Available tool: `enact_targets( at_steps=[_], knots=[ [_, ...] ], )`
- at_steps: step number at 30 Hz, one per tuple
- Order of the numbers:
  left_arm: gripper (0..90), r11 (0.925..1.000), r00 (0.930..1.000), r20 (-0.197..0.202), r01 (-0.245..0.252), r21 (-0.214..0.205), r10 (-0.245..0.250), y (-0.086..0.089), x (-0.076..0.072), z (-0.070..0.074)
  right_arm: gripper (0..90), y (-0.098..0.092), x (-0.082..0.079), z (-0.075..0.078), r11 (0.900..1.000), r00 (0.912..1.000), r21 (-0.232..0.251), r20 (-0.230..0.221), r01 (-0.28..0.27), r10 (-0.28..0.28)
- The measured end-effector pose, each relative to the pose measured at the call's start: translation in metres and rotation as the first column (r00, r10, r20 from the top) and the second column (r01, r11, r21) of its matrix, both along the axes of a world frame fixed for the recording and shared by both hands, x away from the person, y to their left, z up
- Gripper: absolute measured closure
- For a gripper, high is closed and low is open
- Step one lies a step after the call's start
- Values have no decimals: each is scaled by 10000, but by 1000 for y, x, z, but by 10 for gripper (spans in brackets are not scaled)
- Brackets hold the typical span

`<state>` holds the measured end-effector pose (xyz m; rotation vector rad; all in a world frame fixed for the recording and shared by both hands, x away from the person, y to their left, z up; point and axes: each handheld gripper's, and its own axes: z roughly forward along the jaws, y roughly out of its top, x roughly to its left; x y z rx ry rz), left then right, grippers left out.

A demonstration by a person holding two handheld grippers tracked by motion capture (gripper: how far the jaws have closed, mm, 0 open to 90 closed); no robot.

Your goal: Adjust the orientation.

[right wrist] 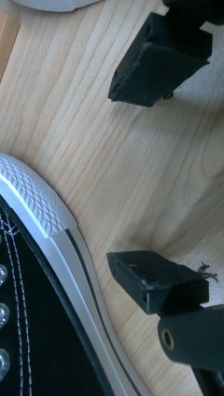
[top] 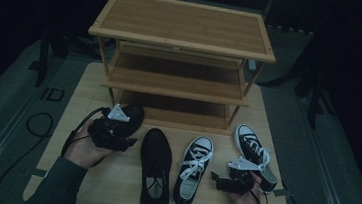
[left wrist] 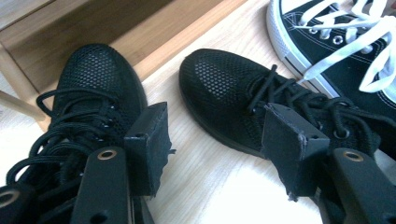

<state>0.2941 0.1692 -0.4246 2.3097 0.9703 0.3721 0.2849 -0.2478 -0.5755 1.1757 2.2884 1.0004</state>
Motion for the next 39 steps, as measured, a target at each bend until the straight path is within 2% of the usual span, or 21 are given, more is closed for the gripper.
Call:
enact_targets(
  at_steps=[5, 13, 21, 30, 34, 39],
  knots=[
    [401, 9999, 10000, -41, 87, -99, -88, -6, -3, 0, 185, 0, 0, 0, 10000, 10000, 3, -1, -5, 5],
    [397, 9992, 9991, -135, 405, 40, -404, -19, -9, -2, 185, 0, 0, 0, 10000, 10000, 0, 3, -18, 18],
    [391, 9981, 9978, -249, 608, -61, -609, -30, -13, -5, 185, 0, 0, 0, 10000, 10000, 8, -15, -23, 23],
    [371, 9957, 9946, -469, 918, -144, -924, -44, -16, -10, 185, 0, 0, 0, 10000, 10000, -6, -11, -35, 35],
    [371, 9944, 9935, -507, 1006, -339, -1022, -49, -19, -12, 185, 0, 0, 0, 10000, 10000, 5, -9, -33, 33],
    [372, 9925, 9904, -674, 1192, -276, -1208, -57, -23, -18, 184, 0, 0, 0, 10000, 10000, -1, -4, -38, 38]
  ],
)
